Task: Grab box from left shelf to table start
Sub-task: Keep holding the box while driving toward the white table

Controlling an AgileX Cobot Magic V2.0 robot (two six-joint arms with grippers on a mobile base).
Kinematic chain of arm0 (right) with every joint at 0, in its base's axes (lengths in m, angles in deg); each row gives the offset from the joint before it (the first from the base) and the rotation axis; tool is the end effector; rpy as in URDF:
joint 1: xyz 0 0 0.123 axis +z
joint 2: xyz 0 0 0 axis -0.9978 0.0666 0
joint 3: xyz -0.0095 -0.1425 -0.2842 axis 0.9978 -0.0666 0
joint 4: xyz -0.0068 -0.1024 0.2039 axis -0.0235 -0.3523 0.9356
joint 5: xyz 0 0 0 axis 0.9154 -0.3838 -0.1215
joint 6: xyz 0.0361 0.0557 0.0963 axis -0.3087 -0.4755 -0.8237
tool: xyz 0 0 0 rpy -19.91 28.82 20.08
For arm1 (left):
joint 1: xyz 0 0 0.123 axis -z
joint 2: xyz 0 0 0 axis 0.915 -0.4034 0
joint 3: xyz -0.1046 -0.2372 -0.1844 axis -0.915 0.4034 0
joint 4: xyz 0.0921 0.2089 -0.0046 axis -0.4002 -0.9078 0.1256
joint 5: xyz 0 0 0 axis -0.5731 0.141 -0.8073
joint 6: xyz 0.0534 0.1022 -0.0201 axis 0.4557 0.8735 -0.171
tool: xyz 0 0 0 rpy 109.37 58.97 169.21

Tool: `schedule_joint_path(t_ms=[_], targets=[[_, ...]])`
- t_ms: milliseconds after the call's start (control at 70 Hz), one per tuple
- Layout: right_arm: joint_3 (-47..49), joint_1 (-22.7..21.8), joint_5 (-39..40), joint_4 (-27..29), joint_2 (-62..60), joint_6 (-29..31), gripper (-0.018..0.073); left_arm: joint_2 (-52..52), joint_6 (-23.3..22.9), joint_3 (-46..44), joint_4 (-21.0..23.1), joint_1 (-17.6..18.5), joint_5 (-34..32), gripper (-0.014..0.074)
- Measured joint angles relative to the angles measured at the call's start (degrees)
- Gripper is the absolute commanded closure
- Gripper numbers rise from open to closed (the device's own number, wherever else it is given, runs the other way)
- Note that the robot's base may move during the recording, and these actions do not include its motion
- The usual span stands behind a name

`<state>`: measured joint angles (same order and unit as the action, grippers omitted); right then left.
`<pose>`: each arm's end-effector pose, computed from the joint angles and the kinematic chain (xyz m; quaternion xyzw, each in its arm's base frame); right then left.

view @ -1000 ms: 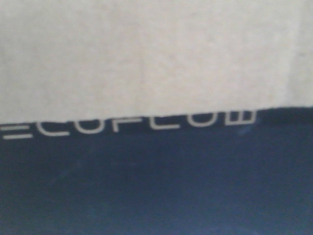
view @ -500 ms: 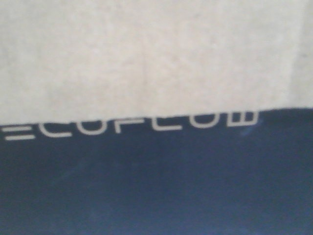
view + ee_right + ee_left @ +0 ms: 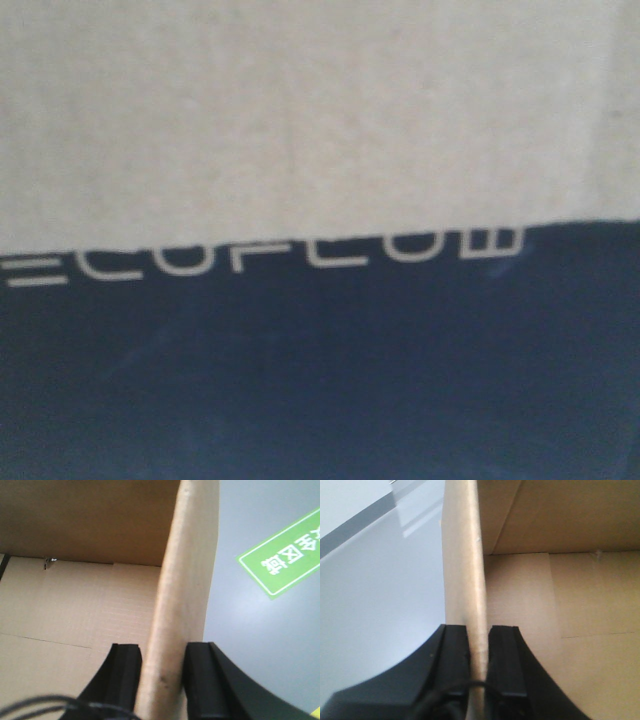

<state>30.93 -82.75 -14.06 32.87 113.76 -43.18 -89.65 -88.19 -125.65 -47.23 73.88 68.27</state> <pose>0.0741 0.0283 0.4232 -0.0396 0.8985 0.1199 0.4204 0.0824 -0.0253 0.4309 0.0391 0.9180 -0.1007 0.3816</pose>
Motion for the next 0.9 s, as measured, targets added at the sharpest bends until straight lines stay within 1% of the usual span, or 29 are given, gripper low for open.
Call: schedule_joint_path(t_ms=[900], targets=[[0.0, 0.0, -0.1, 0.0, 0.0, 0.0, 0.0501, 0.0, 0.0, 0.0, 0.0, 0.0, 0.0, 0.07]])
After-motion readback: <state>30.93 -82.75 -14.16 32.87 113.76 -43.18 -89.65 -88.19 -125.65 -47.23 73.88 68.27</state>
